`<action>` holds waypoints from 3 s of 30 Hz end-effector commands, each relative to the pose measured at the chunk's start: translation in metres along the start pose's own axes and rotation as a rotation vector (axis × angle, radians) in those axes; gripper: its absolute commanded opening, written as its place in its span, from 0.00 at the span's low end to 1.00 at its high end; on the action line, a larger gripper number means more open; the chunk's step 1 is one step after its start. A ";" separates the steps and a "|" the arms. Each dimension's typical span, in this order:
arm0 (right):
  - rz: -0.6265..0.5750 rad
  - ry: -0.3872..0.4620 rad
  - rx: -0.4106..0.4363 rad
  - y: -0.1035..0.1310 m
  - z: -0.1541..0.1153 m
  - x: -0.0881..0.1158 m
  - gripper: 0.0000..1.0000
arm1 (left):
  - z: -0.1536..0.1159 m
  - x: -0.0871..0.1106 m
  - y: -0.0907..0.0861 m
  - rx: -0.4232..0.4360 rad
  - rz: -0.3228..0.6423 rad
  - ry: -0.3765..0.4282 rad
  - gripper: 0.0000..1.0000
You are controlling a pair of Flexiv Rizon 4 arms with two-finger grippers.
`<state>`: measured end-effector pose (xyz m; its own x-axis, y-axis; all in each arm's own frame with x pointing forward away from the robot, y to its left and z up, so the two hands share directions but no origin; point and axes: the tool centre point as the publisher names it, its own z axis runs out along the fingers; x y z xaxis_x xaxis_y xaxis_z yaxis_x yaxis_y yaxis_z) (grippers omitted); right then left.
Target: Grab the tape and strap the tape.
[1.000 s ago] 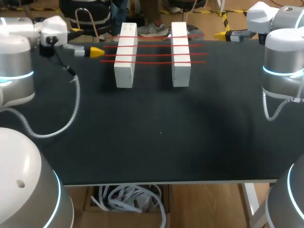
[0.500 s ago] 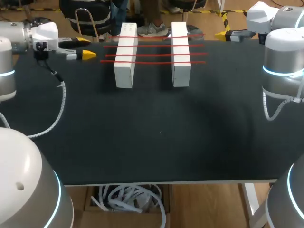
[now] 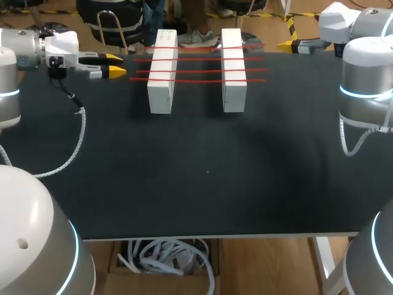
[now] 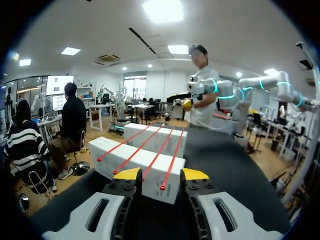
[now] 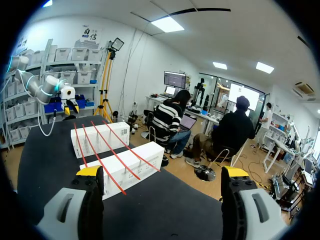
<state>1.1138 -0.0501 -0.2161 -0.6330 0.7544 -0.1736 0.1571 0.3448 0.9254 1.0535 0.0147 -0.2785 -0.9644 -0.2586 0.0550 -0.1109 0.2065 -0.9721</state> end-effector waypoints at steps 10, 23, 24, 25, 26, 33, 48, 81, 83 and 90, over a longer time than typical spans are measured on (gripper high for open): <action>0.000 0.000 0.000 0.000 0.000 0.000 1.00 | 0.010 0.000 0.018 0.000 0.007 0.040 0.33; 0.000 0.000 0.000 0.000 0.000 0.000 1.00 | 0.017 0.003 0.032 0.004 0.008 0.072 0.27; 0.000 0.000 0.000 0.000 0.000 0.000 1.00 | 0.018 0.004 0.033 0.003 0.008 0.072 0.23; 0.000 0.000 0.000 0.000 0.000 0.000 1.00 | 0.018 0.004 0.033 0.003 0.008 0.072 0.24; 0.000 0.000 0.000 0.000 0.000 0.000 1.00 | 0.019 0.004 0.034 0.003 0.008 0.074 0.27; 0.000 0.000 0.000 0.000 0.000 0.000 1.00 | 0.022 0.007 0.035 0.009 0.004 0.087 0.31; 0.000 0.000 0.000 0.000 0.000 0.000 1.00 | 0.033 0.006 0.035 0.032 -0.013 0.096 0.33; 0.000 0.000 0.000 0.000 0.000 0.000 1.00 | 0.032 0.005 0.040 0.053 -0.024 0.125 0.29; 0.000 0.000 0.000 0.000 0.000 0.000 1.00 | 0.032 0.005 0.040 0.055 -0.023 0.124 0.29; 0.000 0.000 0.000 0.000 0.000 0.000 1.00 | 0.033 0.005 0.039 0.055 -0.019 0.132 0.25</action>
<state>1.1138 -0.0500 -0.2161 -0.6330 0.7544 -0.1736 0.1571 0.3448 0.9254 1.0498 -0.0096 -0.3214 -0.9851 -0.1410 0.0984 -0.1197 0.1518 -0.9811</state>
